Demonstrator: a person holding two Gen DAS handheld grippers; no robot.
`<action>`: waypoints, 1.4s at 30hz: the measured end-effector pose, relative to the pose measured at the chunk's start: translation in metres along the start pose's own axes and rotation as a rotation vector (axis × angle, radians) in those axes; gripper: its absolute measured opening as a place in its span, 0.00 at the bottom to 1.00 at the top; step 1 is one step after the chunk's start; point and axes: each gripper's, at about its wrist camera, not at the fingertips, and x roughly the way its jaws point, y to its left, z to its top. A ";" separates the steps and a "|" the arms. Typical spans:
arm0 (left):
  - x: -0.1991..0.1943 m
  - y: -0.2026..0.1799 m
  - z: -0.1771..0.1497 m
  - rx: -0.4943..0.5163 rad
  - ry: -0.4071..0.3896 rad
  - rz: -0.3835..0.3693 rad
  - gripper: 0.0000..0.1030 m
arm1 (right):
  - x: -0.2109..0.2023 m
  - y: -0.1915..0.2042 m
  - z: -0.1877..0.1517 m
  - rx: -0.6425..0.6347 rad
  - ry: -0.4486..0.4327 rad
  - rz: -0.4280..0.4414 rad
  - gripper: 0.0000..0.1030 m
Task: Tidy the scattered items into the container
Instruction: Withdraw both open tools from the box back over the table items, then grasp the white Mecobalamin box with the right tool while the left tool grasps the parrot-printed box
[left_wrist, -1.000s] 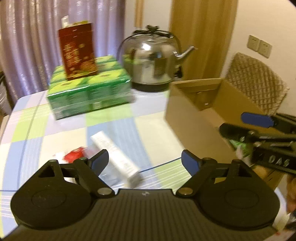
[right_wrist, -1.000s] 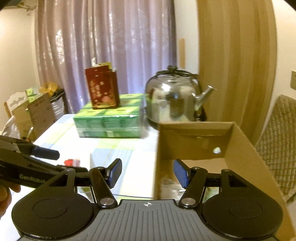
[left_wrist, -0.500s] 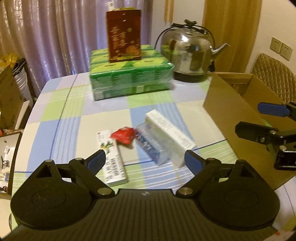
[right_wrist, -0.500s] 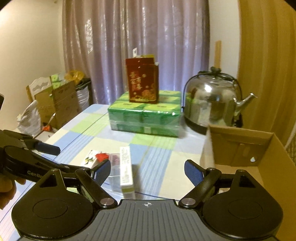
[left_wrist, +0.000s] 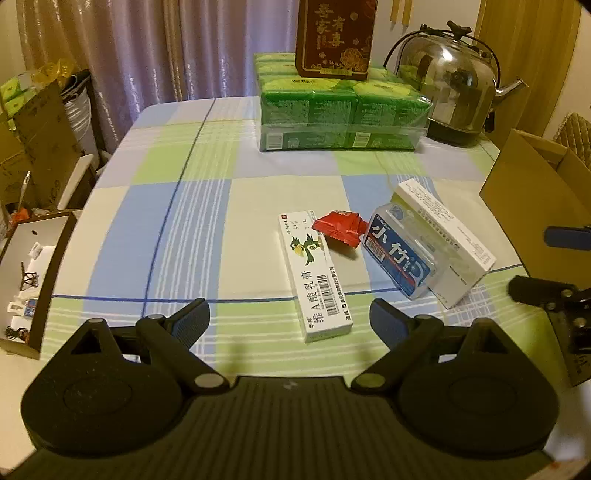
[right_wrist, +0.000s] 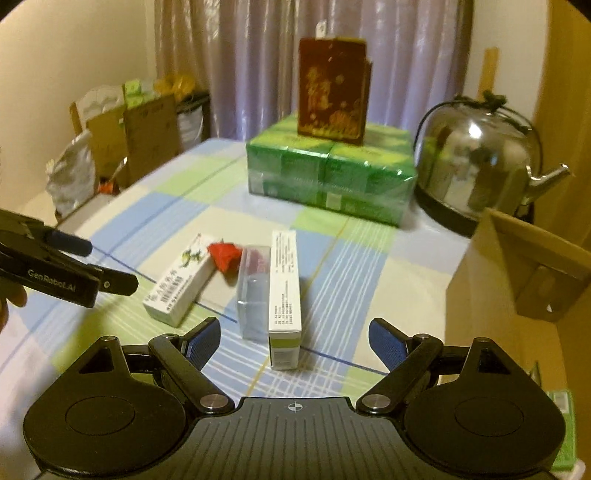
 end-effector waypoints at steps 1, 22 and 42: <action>0.003 -0.001 0.000 0.000 0.000 -0.007 0.88 | 0.006 0.000 0.001 -0.008 0.009 0.000 0.82; 0.067 -0.027 0.006 0.048 0.071 -0.048 0.40 | 0.078 -0.011 -0.006 -0.041 0.115 0.044 0.30; -0.015 -0.072 -0.078 0.161 0.189 -0.096 0.34 | 0.005 0.017 -0.055 0.081 0.244 0.134 0.21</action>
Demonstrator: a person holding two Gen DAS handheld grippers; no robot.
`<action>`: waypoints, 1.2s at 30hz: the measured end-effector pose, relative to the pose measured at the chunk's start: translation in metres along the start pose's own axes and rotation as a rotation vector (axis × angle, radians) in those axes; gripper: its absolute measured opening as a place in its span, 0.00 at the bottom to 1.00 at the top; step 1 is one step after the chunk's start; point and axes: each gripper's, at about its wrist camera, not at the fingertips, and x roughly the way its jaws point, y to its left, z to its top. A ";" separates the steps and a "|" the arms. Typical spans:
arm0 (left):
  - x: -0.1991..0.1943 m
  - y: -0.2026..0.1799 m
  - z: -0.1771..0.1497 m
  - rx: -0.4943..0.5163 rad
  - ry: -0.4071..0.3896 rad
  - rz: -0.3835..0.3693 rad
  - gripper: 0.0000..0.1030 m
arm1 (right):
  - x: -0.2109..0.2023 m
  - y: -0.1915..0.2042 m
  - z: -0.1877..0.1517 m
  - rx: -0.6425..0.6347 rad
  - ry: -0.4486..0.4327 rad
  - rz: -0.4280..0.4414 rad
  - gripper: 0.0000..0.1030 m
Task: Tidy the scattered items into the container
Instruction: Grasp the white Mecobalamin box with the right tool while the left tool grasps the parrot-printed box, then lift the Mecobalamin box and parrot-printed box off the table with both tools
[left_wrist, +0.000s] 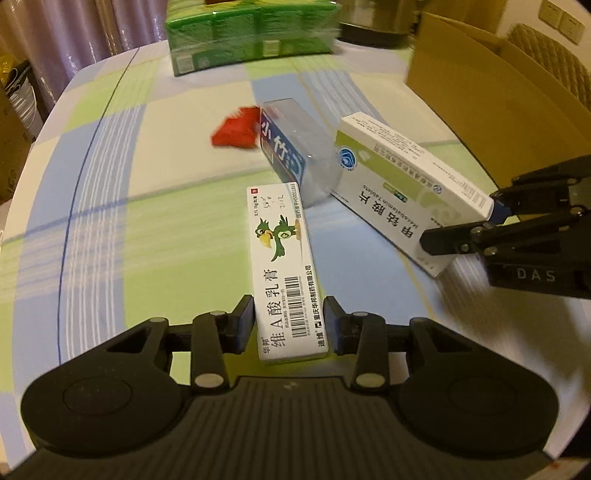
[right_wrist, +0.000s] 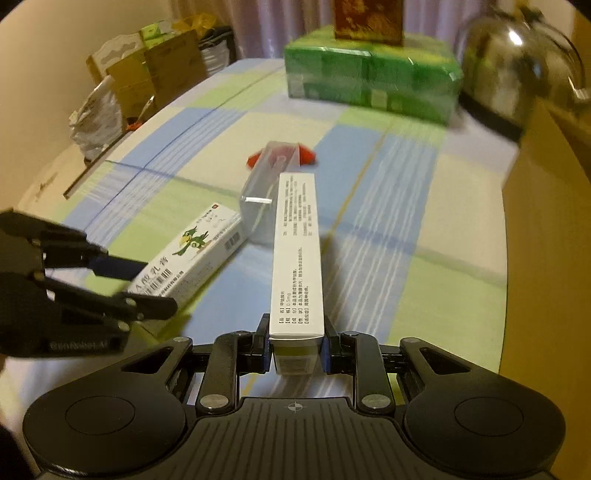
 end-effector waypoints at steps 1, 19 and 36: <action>-0.005 -0.005 -0.007 -0.003 0.002 -0.007 0.34 | -0.005 0.000 -0.008 0.035 0.007 0.017 0.21; -0.028 -0.030 -0.034 0.002 -0.053 0.025 0.60 | -0.049 -0.010 -0.061 0.093 -0.102 -0.078 0.74; -0.004 -0.032 -0.024 0.028 0.004 0.039 0.32 | -0.019 -0.003 -0.055 0.057 -0.078 -0.082 0.83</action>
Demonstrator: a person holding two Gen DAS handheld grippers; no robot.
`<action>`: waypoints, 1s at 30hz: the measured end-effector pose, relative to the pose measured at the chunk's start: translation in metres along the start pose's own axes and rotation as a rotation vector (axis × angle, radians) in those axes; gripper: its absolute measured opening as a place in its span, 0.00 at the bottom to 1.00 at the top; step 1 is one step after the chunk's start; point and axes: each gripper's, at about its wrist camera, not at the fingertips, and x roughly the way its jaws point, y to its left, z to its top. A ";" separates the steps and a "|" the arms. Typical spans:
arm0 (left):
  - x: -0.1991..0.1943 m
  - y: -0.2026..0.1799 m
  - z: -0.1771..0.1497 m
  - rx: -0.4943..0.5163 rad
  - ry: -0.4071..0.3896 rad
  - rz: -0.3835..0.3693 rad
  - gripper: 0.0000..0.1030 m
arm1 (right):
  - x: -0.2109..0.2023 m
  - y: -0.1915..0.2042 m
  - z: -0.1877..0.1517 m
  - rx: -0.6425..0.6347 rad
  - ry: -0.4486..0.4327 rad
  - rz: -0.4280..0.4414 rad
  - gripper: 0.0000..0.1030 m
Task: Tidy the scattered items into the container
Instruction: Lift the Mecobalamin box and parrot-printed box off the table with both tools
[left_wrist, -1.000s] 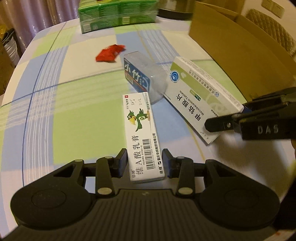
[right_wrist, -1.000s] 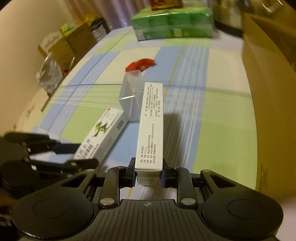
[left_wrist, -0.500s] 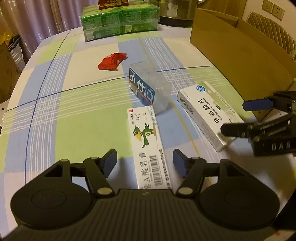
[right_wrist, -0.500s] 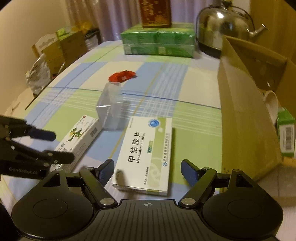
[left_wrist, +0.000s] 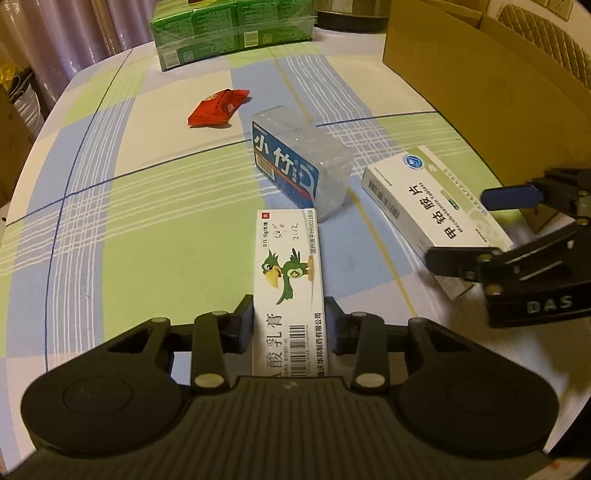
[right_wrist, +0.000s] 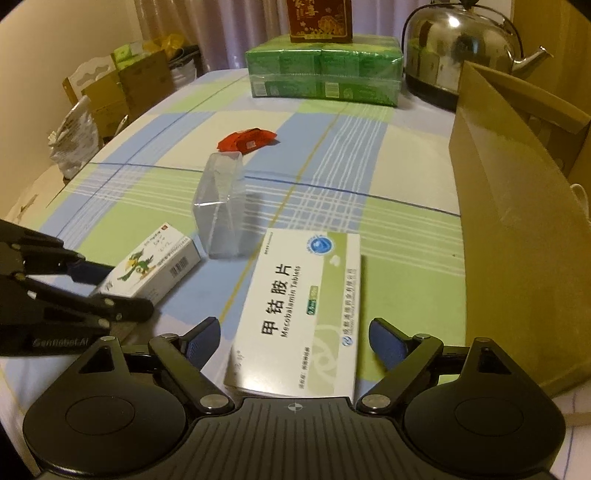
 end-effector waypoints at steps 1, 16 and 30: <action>0.000 -0.001 0.000 0.001 0.002 -0.003 0.32 | 0.001 0.002 0.001 -0.007 0.002 0.000 0.83; 0.003 0.004 0.000 -0.036 -0.005 -0.007 0.36 | 0.014 0.013 0.001 -0.056 0.022 -0.078 0.72; -0.024 -0.006 -0.005 0.015 -0.022 -0.048 0.32 | -0.016 0.011 -0.005 -0.017 -0.014 -0.077 0.67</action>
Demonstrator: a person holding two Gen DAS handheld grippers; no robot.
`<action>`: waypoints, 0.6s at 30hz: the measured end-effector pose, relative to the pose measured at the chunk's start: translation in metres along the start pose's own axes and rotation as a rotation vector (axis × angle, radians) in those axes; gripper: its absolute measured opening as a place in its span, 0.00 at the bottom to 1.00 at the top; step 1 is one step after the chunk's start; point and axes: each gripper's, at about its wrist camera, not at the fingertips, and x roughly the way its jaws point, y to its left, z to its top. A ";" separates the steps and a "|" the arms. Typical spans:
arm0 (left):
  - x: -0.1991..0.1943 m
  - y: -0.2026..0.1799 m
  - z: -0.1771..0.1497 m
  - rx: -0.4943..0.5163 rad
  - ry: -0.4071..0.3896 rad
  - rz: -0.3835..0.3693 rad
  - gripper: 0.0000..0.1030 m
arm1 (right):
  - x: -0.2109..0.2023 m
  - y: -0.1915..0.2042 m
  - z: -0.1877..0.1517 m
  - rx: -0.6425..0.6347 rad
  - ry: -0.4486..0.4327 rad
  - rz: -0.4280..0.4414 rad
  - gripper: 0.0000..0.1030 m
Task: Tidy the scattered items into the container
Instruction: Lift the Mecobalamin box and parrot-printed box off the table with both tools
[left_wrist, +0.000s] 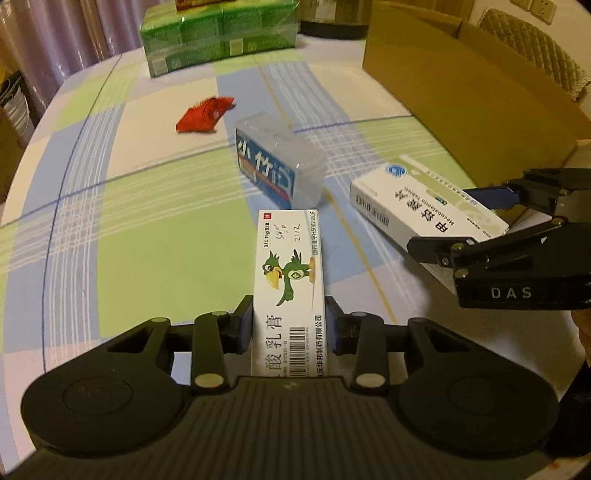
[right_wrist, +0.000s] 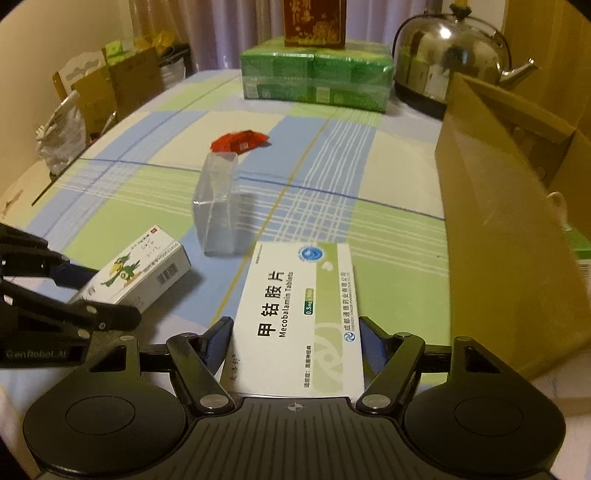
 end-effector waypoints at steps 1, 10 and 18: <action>-0.004 -0.001 0.000 0.002 -0.008 -0.001 0.32 | -0.004 0.000 0.000 -0.002 -0.004 -0.002 0.66; -0.002 -0.013 -0.006 0.018 0.013 -0.014 0.32 | 0.000 -0.006 -0.019 0.019 0.050 -0.015 0.67; 0.004 -0.014 -0.002 0.008 0.010 -0.019 0.32 | 0.013 -0.006 -0.012 0.020 0.033 -0.021 0.78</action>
